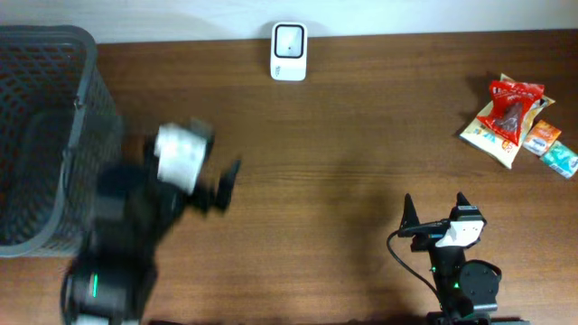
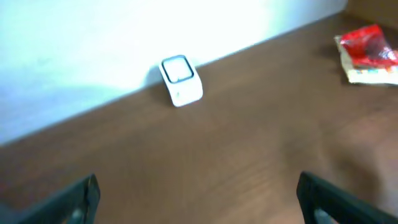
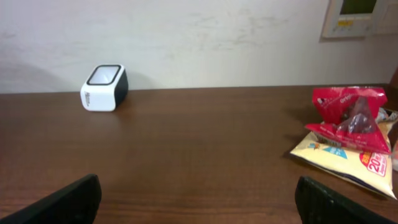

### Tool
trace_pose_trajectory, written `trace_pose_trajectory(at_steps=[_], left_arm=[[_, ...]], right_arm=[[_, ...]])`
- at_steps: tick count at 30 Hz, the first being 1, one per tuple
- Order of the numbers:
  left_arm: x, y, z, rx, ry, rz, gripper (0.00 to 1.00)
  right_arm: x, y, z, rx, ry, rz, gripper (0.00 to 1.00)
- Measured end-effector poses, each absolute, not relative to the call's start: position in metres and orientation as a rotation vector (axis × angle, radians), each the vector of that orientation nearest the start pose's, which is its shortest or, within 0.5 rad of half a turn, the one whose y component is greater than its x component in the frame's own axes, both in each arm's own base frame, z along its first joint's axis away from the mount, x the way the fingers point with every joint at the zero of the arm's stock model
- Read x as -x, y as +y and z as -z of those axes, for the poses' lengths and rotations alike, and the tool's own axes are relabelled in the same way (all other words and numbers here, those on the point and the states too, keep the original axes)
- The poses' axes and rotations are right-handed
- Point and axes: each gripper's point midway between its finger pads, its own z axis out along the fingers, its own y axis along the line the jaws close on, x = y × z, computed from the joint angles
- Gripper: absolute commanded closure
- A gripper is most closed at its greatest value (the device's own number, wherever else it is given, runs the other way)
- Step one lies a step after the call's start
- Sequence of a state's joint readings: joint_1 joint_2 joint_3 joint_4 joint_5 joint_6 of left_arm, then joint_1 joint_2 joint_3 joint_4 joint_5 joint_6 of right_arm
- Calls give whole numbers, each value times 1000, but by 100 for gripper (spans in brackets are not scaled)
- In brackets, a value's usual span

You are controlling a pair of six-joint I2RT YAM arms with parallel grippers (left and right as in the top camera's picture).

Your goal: Scan the item barcode

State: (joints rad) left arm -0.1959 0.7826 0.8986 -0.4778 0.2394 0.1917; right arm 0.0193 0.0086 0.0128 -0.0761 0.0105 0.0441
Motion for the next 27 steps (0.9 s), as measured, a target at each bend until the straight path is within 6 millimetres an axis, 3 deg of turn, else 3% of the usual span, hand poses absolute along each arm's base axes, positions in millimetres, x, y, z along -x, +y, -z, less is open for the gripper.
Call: trace_pose_trajectory(at_steps=[2,5,6,7,11,18,22,27], left_arm=[[-229,-87,-308,-535,1693,198,1],[-189,-80,-322,-530,1547,173,1],[-185,-79,-322,-527,1526,165,1],[-185,-75,-315,-511,1524,148,1],[-209,-55,-247,-439,1652,79,1],[-233,-30,-223,-315,1520,-12,1],[-243,-1,-194,-97,1551,-7,1],[-246,9,-171,-23,1595,-10,1]], right_arm=[[-246,3,-159,-29,1645,-40,2],[-246,3,-158,-28,1646,-40,2],[-246,3,-158,-28,1646,-40,2],[-246,3,-158,-29,1646,-40,1],[-246,3,-158,-29,1646,-41,1],[-246,3,-158,-29,1646,-41,2],[-246,3,-158,-28,1646,-40,2],[-246,3,-158,-28,1646,-40,2]])
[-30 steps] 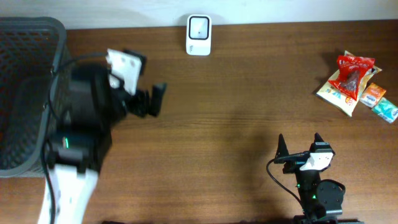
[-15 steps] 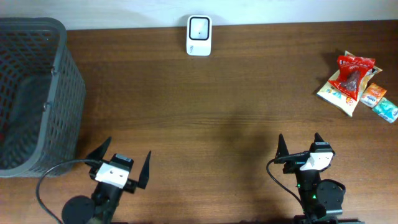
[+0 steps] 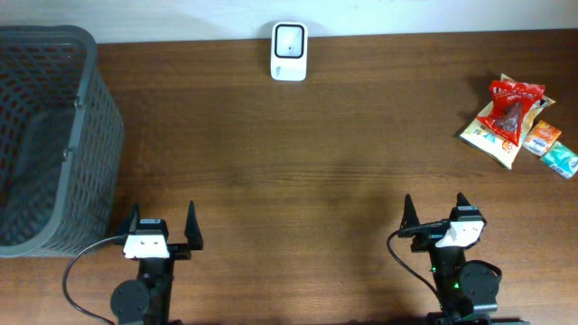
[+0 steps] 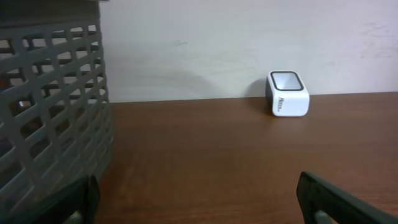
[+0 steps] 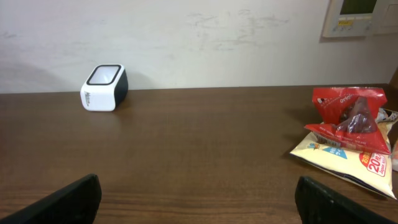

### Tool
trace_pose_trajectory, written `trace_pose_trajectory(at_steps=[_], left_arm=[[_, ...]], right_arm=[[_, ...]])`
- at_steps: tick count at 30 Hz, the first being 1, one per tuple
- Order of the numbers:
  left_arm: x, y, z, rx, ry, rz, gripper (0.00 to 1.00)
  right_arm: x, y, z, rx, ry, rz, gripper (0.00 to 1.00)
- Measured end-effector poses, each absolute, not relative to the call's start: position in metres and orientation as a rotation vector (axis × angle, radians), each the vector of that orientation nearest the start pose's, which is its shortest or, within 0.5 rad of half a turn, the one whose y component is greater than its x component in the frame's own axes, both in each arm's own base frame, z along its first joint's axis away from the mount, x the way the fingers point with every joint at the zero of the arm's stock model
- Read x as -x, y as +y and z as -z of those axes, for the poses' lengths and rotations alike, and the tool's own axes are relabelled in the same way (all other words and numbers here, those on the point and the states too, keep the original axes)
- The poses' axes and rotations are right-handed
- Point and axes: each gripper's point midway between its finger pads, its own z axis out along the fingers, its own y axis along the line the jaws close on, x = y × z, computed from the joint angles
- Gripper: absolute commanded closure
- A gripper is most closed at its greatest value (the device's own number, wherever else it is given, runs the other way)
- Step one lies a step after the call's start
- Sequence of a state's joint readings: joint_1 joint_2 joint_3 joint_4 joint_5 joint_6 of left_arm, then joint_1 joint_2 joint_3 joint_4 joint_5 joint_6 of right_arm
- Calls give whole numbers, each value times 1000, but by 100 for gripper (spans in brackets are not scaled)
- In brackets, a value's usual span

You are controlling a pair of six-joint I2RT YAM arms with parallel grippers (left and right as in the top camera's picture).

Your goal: Scan the item barcode

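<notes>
The white barcode scanner (image 3: 289, 51) stands at the table's back edge by the wall, also in the left wrist view (image 4: 287, 102) and the right wrist view (image 5: 104, 87). A red snack bag (image 3: 511, 106) lies on a yellow packet (image 3: 492, 137) at the far right, with small packets (image 3: 551, 147) beside them. The red bag (image 5: 348, 118) shows in the right wrist view. My left gripper (image 3: 163, 227) sits open at the front left, nothing between its fingers. At the front right, my right gripper (image 3: 435, 210) is open and holds nothing.
A dark grey mesh basket (image 3: 45, 135) fills the left end of the table, close to the left gripper; its wall (image 4: 50, 112) shows in the left wrist view. A wall panel (image 5: 360, 15) hangs behind the table at the right.
The left arm was raised and blurred near the basket, its camera facing the scanner and snacks. Now it rests low at the front left, facing the wall. The right arm is unchanged.
</notes>
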State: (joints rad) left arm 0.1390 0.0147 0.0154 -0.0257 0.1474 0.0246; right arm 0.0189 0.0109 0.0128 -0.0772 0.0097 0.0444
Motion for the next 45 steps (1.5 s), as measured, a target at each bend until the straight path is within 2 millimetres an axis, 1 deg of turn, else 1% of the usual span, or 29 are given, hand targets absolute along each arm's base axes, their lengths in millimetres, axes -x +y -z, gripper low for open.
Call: trace_pose_trajectory(at_steps=[2,4,6,9,12,14,17,27,45], left_arm=[[-246,13,-162,4,1635,-23,1],[-245,19,-159,43,1647,-54,1],[-245,20,-159,64,1647,-69,1],[-245,17,-160,65,1643,-95,1],[-245,11,-161,20,1640,-117,1],[-245,12,-161,16,1641,-124,1],[-245,19,-160,37,1644,-147,1],[-245,20,-160,89,1641,-101,1],[-245,19,-160,86,1642,-92,1]], right_arm=[[-246,3,-158,-29,1646,-41,1],[-246,3,-158,-28,1646,-40,1],[-246,3,-158,-28,1646,-40,2],[-246,3,-158,-28,1646,-40,2],[-246,3,-158,-28,1646,-40,2],[-246,3,-158,-29,1646,-41,1],[-246,3,-158,-28,1646,-40,1],[-246,3,-158,-29,1646,-41,1],[-246,3,-158,-29,1646,-40,1]])
